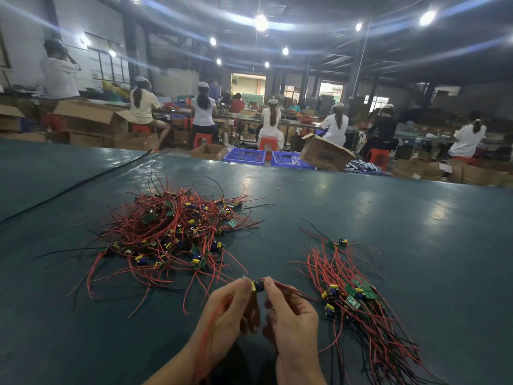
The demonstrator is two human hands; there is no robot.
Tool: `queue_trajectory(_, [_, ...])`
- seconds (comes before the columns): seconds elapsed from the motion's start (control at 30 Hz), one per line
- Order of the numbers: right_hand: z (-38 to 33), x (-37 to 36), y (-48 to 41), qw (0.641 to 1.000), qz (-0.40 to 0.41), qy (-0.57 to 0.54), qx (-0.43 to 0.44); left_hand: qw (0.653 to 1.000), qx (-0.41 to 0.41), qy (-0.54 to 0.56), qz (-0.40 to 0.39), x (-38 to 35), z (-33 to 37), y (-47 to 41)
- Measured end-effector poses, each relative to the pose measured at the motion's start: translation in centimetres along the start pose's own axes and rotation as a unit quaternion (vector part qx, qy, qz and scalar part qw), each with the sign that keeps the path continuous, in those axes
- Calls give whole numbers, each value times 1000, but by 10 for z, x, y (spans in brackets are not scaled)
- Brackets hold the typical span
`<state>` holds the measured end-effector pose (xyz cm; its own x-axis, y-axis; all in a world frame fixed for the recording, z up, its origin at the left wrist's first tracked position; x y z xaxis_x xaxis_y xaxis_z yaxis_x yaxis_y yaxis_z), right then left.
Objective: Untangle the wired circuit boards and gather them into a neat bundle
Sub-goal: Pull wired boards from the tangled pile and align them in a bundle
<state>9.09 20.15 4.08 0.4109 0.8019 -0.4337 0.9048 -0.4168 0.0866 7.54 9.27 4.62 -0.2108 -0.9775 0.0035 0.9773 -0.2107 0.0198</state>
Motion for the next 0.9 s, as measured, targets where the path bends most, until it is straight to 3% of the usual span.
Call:
queue_trajectory(0.3, [-4,-2,4,999,-28,15,20,997,27,65,29,8,-15,-13])
queue_trajectory(0.5, [-3,-4,3,998,-63,-4,-1,994,-37,-98,-23,10,-16,-14])
queue_trajectory(0.7, [0,-6,5,997,-83,6,-2,991,-47,-117,-41,8,-18,-15])
queue_trajectory(0.9, [3,-1,1,998,-35,36,-26,987,-73,-143,-32,6,-18,-12])
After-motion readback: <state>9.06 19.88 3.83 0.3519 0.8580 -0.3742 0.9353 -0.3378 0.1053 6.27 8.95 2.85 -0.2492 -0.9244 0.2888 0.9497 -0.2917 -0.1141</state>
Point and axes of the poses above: each hand's wrist, its own y-axis away from the middle knuckle, its own x-axis out of the back of the hand, z = x × y, the point moved 3 cm from there along -y, towards the middle knuckle, and after that the axes turned 1 degree about -y, right-handed, at the moved point
